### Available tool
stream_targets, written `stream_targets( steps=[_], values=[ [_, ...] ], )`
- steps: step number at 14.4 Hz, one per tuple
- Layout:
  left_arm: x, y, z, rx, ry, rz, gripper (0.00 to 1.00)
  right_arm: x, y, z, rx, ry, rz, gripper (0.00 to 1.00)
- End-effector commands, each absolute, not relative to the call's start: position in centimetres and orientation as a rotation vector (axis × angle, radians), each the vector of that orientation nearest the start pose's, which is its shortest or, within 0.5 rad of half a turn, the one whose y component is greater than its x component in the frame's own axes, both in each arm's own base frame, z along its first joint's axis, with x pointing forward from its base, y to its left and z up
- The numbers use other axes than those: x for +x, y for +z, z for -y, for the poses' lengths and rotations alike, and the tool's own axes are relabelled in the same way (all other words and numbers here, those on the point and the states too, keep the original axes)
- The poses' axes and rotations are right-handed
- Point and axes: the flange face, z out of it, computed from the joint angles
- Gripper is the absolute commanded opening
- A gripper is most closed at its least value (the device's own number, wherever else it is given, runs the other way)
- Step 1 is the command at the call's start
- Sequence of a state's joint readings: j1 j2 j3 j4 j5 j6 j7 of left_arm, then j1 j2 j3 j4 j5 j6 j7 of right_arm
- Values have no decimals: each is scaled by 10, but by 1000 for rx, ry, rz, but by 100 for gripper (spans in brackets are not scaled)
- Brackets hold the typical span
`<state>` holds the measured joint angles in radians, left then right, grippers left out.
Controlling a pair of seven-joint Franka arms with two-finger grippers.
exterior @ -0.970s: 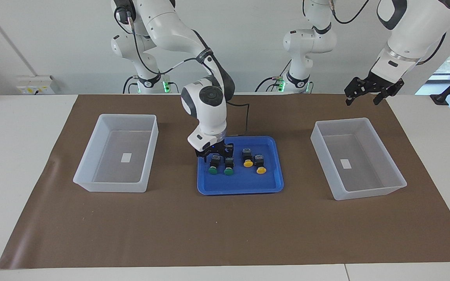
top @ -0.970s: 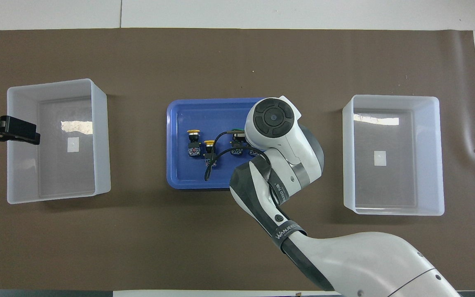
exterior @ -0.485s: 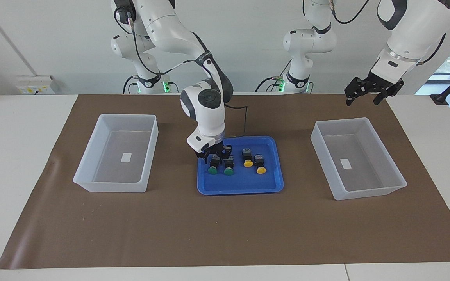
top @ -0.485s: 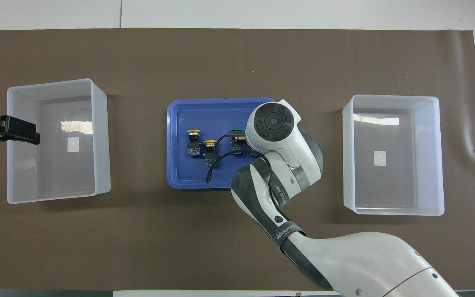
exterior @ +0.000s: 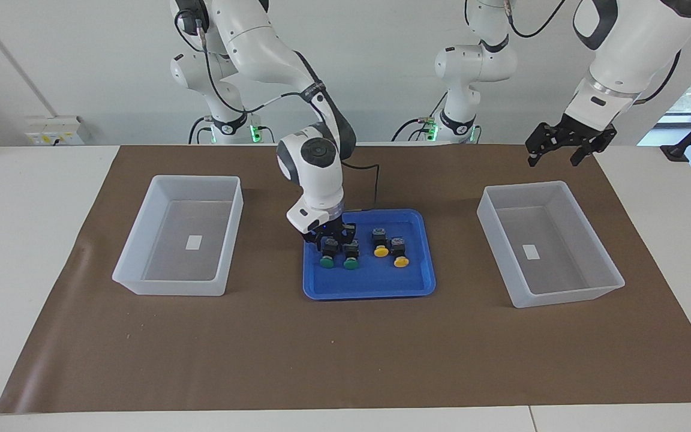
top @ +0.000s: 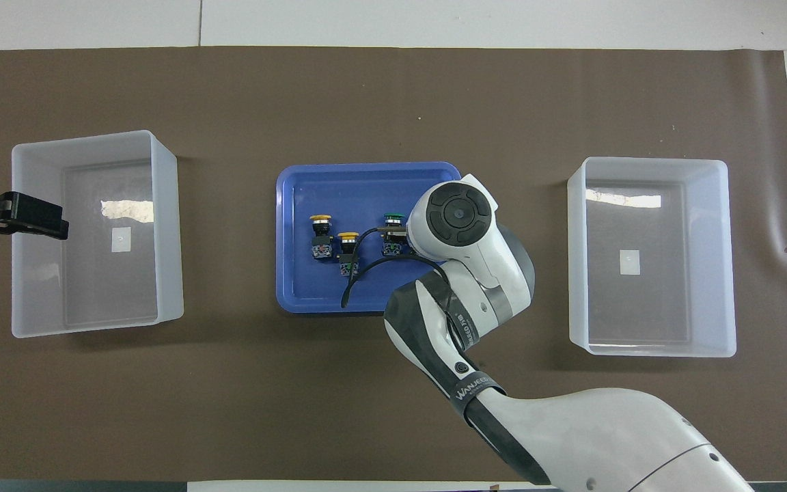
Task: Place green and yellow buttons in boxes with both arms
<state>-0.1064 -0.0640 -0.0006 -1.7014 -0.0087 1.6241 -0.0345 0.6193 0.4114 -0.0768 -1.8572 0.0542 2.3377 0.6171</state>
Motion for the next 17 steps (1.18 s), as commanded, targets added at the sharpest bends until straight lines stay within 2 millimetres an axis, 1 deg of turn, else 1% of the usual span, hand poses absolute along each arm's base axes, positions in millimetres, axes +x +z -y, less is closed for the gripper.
stream_targets(
  steps=[1, 2, 3, 4, 5, 6, 7, 8, 9, 10, 11, 12, 13, 14, 15, 17],
  values=[
    [525, 579, 95, -3140, -34, -83, 100, 542, 311, -333, -3070, -93, -185, 40],
    [527, 569, 109, -3139, -22, -92, 100, 542, 311, -333, -3070, -93, -185, 26],
    [528, 562, 113, -3141, -14, -104, 100, 543, 313, -333, -3074, -85, -185, 12],
    [529, 559, 114, -3145, -21, -103, 100, 546, 317, -334, -3078, -75, -183, 4],
    [529, 554, 116, -3149, -27, -104, 100, 552, 330, -336, -3082, -64, -184, 4],
    [528, 550, 122, -3152, -31, -120, 100, 560, 349, -336, -3085, -48, -195, 4],
    [527, 549, 125, -3160, -33, -120, 100, 567, 371, -335, -3092, -25, -199, 4],
    [527, 548, 127, -3161, -33, -122, 100, 573, 400, -324, -3098, 2, -220, 4],
    [528, 547, 127, -3161, -30, -122, 100, 577, 424, -302, -3101, 20, -208, 4],
    [530, 544, 128, -3163, -37, -121, 100, 578, 450, -270, -3106, 39, -122, 4],
    [534, 539, 132, -3175, -41, -107, 100, 581, 465, -234, -3115, 88, -40, 4],
    [535, 532, 148, -3183, -42, -82, 100, 583, 479, -189, -3116, 139, 6, 4],
    [538, 523, 165, -3187, -53, -39, 100, 581, 484, -158, -3113, 186, 41, 4],
    [538, 514, 186, -3190, -57, -11, 100, 577, 483, -124, -3106, 229, 58, 4],
    [536, 505, 206, -3192, -58, 7, 100, 573, 475, -90, -3095, 261, 71, 4],
    [536, 476, 254, -3203, -85, 58, 100, 566, 453, -28, -3074, 264, 93, 4]
  ],
)
